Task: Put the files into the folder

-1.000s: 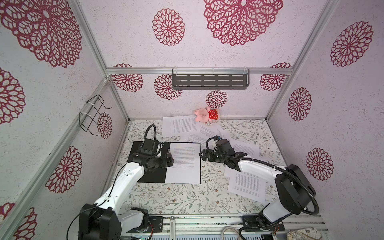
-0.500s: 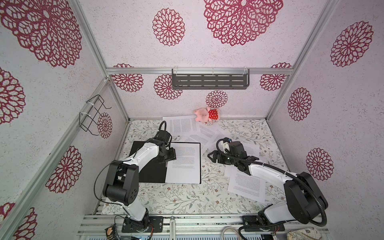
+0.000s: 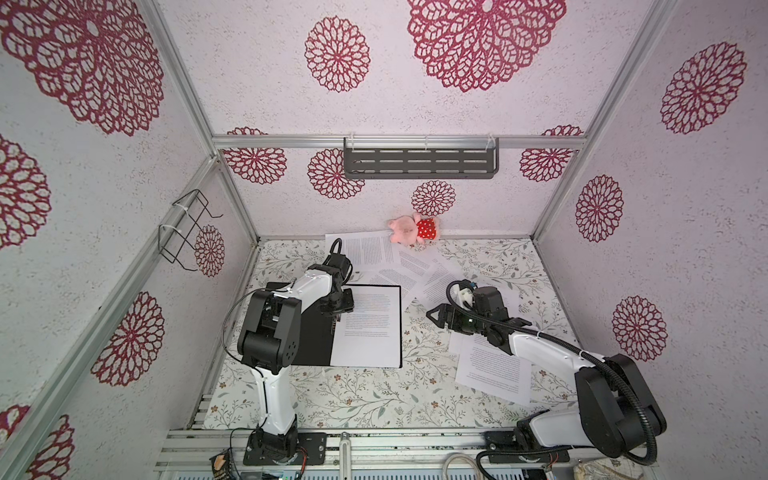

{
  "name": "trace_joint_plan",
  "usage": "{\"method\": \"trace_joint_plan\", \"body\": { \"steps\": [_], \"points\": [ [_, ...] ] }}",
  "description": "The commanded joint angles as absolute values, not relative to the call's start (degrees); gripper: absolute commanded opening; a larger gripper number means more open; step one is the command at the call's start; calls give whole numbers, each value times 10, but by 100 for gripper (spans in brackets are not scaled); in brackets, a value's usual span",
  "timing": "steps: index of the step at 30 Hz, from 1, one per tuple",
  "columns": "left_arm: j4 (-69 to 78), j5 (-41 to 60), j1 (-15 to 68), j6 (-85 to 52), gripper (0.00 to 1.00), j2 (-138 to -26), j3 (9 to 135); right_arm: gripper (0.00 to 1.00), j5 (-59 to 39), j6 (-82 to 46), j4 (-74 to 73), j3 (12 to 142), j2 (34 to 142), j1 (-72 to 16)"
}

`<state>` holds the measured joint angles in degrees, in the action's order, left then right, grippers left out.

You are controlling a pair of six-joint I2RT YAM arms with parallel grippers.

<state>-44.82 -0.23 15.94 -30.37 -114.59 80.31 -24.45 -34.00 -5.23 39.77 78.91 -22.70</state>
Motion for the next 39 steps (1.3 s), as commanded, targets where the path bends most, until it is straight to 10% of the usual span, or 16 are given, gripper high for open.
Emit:
{"method": "trace_joint_plan", "body": {
  "steps": [1, 39],
  "points": [
    [-451, -17, 157, -298, 44, -1172, 825, 90, -266, -332, -61, 399, 780, -220],
    [-482, -42, 162, -320, 25, -1144, 833, 91, -306, -379, -135, 366, 829, -212]
  ]
}}
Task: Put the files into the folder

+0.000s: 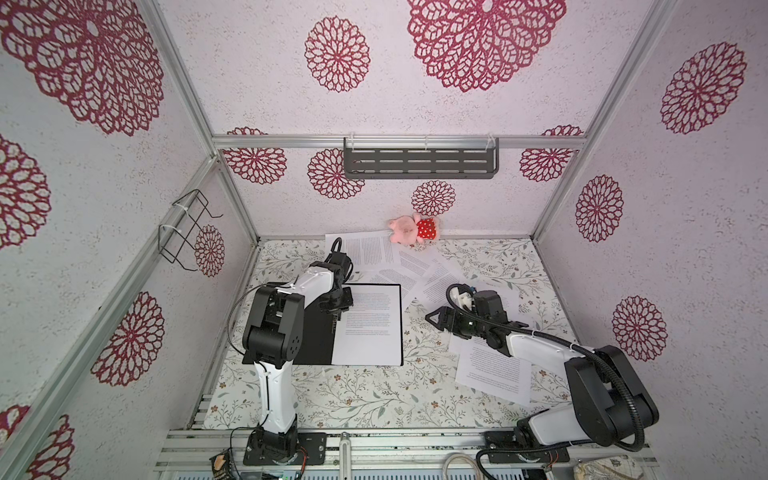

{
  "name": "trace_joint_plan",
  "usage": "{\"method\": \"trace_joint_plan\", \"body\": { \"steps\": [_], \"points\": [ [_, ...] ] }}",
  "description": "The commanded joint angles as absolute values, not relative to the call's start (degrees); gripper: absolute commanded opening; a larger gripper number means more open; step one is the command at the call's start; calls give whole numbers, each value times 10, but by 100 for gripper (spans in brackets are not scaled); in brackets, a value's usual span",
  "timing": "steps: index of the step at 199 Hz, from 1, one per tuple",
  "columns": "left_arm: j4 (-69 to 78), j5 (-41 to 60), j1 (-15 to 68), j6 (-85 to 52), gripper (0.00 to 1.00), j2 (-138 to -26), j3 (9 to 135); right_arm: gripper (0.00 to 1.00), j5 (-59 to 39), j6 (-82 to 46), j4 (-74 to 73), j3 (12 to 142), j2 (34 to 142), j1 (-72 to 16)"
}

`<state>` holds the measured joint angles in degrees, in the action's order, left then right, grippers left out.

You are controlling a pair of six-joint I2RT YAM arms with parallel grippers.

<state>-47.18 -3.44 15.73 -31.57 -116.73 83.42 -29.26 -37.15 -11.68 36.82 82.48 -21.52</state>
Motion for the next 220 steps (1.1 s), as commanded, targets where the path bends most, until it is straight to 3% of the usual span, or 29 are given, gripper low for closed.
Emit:
{"method": "trace_joint_plan", "body": {
  "steps": [1, 167, 183, 220],
  "points": [
    [-481, -42, 162, -320, 24, -1143, 833, 91, -307, -380, -136, 366, 830, -213],
    [-495, -45, 174, -337, 18, -1046, 745, 91, -313, -393, -153, 348, 825, -212],
    [-491, -39, 174, -337, 28, -1046, 745, 91, -315, -396, -160, 344, 824, -213],
    [-488, -36, 182, -335, 40, -1058, 769, 91, -316, -402, -165, 335, 819, -212]
  ]
}}
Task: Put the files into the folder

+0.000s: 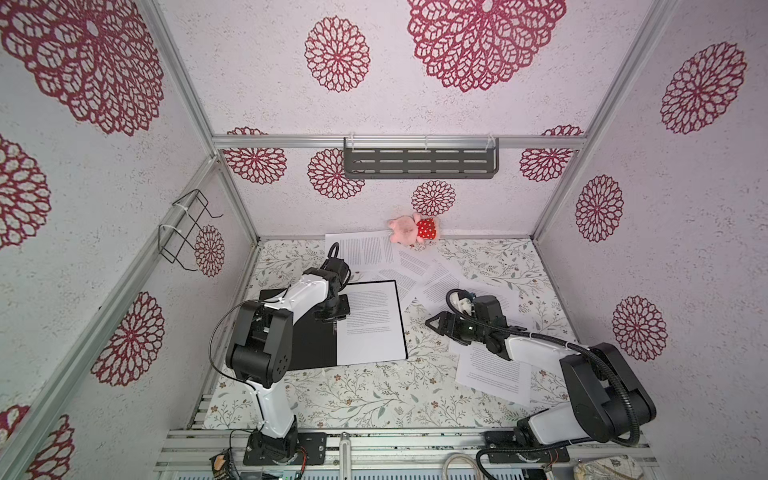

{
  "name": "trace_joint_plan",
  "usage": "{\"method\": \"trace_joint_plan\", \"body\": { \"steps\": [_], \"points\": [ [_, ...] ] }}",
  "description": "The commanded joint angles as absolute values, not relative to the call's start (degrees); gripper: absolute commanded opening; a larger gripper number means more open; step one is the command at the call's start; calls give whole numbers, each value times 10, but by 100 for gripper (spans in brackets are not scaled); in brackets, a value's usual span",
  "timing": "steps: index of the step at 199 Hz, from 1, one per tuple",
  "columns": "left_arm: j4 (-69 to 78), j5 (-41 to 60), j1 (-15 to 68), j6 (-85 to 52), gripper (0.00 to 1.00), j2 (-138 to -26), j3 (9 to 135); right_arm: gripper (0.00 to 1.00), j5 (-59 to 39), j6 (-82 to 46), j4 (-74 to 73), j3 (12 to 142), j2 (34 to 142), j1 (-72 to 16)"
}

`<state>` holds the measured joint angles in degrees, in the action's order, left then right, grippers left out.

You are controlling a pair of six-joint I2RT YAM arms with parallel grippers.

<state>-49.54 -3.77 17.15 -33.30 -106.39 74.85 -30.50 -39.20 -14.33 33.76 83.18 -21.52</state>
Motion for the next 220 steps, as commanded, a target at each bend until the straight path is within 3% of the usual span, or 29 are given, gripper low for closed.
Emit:
{"method": "trace_joint_plan", "body": {
  "steps": [1, 153, 220],
  "points": [
    [-488, -37, 183, -334, 40, -1058, 769, 91, -316, -402, -165, 335, 819, -213],
    [-489, -58, 181, -325, 35, -1149, 819, 95, -323, -392, -163, 323, 804, -213],
    [-490, -65, 180, -326, 25, -1150, 818, 95, -324, -400, -171, 319, 812, -213]
  ]
}}
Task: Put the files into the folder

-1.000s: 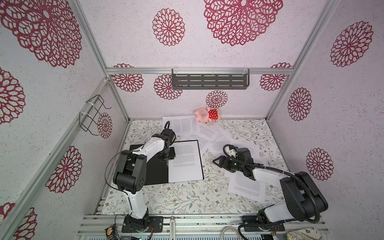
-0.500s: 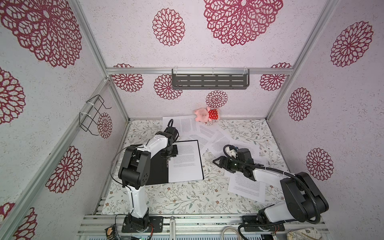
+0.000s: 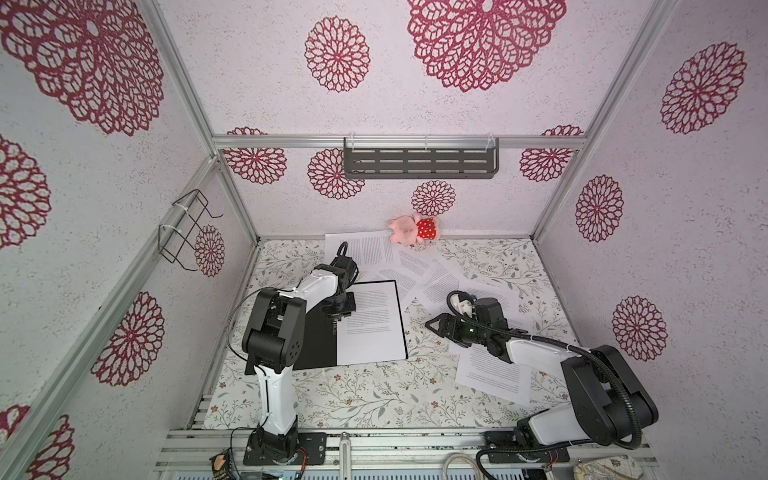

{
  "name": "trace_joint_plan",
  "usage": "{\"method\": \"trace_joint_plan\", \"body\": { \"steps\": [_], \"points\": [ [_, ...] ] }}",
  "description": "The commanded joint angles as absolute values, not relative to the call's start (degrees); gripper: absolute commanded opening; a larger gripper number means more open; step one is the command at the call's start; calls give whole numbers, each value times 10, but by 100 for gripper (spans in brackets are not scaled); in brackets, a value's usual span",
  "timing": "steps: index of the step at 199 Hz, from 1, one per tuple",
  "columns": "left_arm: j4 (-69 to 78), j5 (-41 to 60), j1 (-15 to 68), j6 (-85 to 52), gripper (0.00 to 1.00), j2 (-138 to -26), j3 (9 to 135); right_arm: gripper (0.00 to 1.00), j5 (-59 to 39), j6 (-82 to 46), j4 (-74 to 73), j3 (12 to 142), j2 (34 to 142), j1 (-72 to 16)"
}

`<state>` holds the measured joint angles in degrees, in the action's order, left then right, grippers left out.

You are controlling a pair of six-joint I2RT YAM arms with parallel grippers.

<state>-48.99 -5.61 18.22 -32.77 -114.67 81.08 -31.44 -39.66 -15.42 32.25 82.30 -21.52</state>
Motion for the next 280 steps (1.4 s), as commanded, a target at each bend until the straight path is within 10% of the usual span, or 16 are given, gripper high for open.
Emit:
{"method": "trace_joint_plan", "body": {
  "steps": [1, 130, 280],
  "points": [
    [-490, -65, 180, -326, 25, -1150, 818, 95, -324, -400, -171, 319, 812, -213],
    [-507, -79, 179, -327, 1, -1114, 806, 96, -320, -400, -170, 315, 803, -212],
    [-516, -58, 210, -306, 0, -989, 687, 96, -293, -410, -155, 287, 753, -212]
  ]
}}
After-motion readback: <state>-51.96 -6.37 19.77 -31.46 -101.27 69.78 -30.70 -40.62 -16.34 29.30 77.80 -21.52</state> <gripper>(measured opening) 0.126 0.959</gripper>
